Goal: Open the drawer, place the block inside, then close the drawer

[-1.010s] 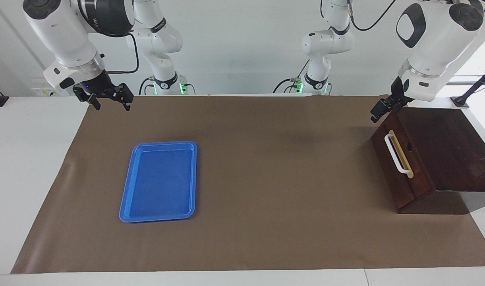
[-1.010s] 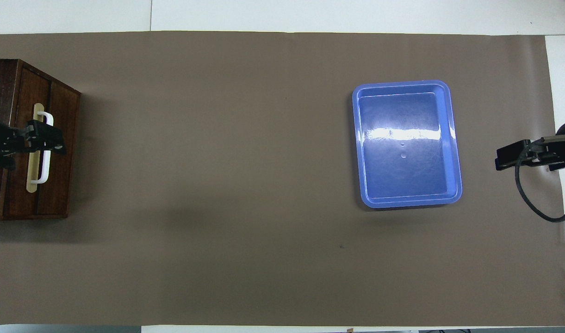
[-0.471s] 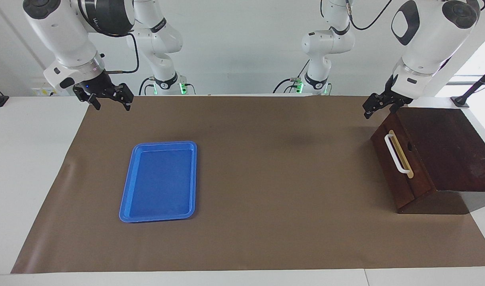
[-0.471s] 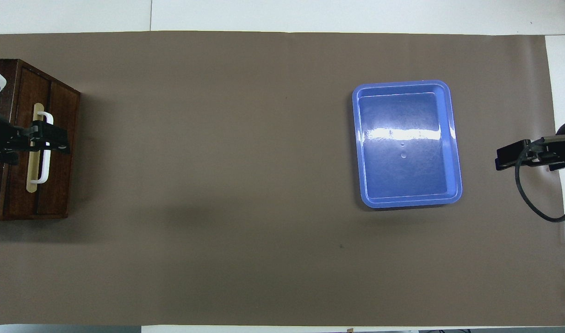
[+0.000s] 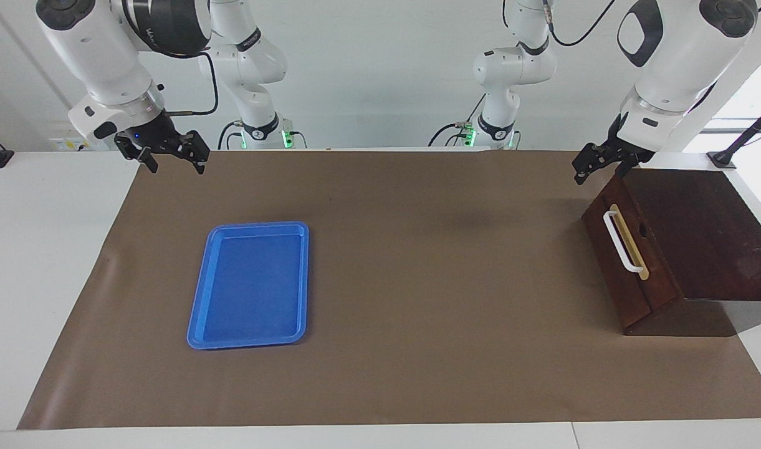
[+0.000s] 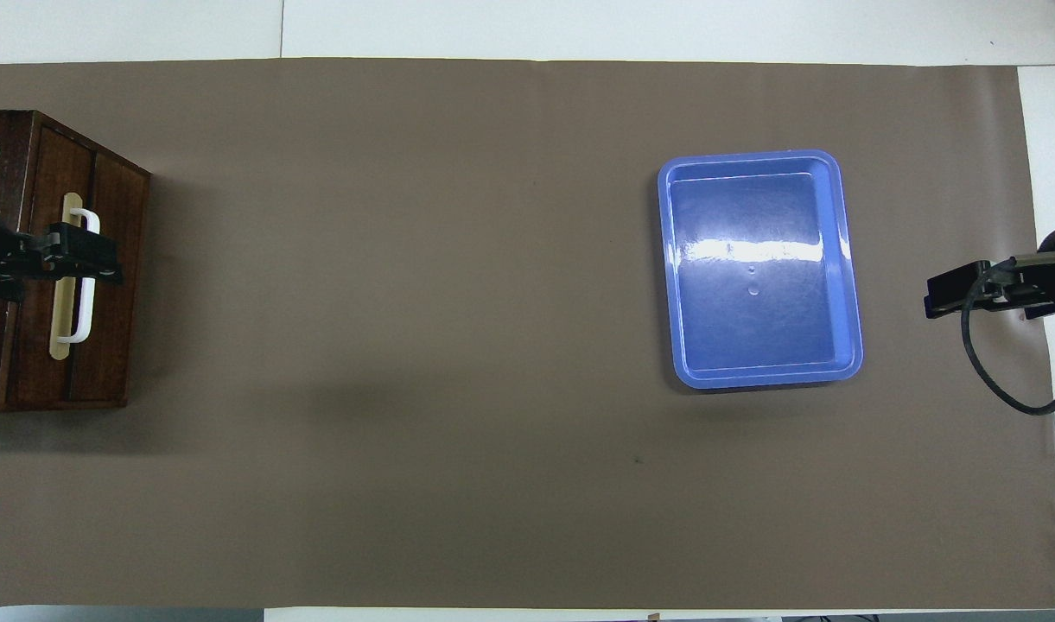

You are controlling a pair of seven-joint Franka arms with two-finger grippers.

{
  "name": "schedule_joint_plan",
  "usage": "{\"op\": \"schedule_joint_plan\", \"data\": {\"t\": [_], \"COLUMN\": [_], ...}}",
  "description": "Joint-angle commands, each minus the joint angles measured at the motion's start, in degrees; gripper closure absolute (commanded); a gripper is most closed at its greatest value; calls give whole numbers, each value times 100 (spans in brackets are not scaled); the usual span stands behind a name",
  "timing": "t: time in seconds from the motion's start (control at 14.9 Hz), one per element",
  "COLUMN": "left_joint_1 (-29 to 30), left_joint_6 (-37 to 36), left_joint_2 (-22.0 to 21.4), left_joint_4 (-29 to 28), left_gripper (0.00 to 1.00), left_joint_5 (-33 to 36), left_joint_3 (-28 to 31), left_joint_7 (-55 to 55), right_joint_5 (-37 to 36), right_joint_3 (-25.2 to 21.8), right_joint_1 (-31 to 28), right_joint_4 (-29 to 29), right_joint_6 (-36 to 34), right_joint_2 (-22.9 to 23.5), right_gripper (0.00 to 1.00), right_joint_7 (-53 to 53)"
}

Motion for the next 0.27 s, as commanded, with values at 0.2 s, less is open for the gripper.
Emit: {"op": "schedule_joint_plan", "data": {"t": [0.2], "left_joint_1": [-34], "left_joint_6": [-106], "left_joint_2": [13], "left_joint_4": [87], "left_gripper": [0], "left_joint_5": [-51], "left_joint_3": [123], "left_joint_7": [278], "right_joint_5": [-39], "right_joint_3": [46], "right_joint_1": [-54], "right_joint_4": [-85], "right_joint_6": [60], "right_joint_2": [-93], "right_gripper": [0], "right_joint_7": [69]}}
